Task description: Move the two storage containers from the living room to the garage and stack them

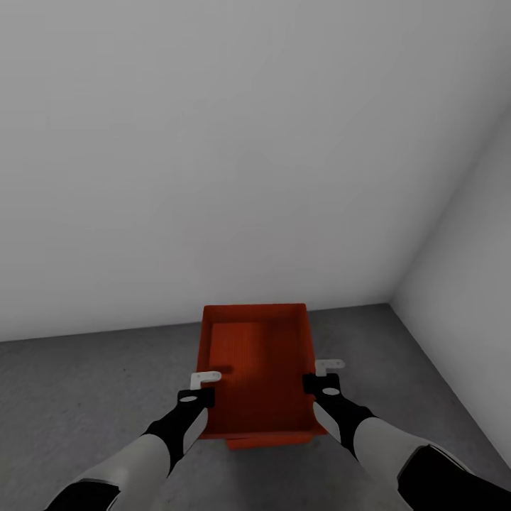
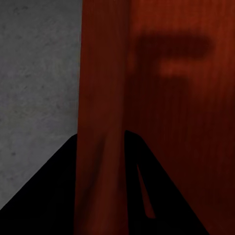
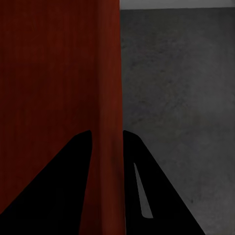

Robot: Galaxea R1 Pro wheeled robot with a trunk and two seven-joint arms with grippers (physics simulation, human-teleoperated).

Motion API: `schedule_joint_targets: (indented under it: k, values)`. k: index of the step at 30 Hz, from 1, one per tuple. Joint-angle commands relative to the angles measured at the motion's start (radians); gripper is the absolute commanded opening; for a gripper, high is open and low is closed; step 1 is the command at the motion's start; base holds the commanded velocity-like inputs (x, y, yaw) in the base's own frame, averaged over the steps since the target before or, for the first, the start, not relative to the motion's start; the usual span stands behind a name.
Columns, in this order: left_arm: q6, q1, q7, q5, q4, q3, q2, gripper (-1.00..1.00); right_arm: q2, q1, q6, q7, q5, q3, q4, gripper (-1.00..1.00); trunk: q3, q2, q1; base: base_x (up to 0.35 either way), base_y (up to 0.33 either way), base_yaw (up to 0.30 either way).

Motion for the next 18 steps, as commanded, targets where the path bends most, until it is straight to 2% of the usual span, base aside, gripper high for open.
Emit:
schedule_joint_targets:
  k: [1,8,18]
  values:
    - [0.007,-0.001,0.029,-0.017,-0.005,0.017,0.014,-1.0,-0.001,-0.001,-0.007,-0.006,-0.014,-0.006,0.06,-1.0,-0.005,-0.008,0.004,0.0,0.0,0.0]
    - [0.007,-0.001,0.029,-0.017,-0.005,0.017,0.014,-1.0,-0.001,0.0,-0.008,-0.009,-0.014,-0.006,0.06,-1.0,-0.037,-0.057,0.031,0.0,0.0,0.0]
    - [0.007,-0.001,0.029,-0.017,-0.005,0.017,0.014,-1.0,-0.001,-0.001,-0.009,-0.011,-0.014,-0.006,0.06,-1.0,-0.053,-0.057,0.031,0.0,0.0,0.0]
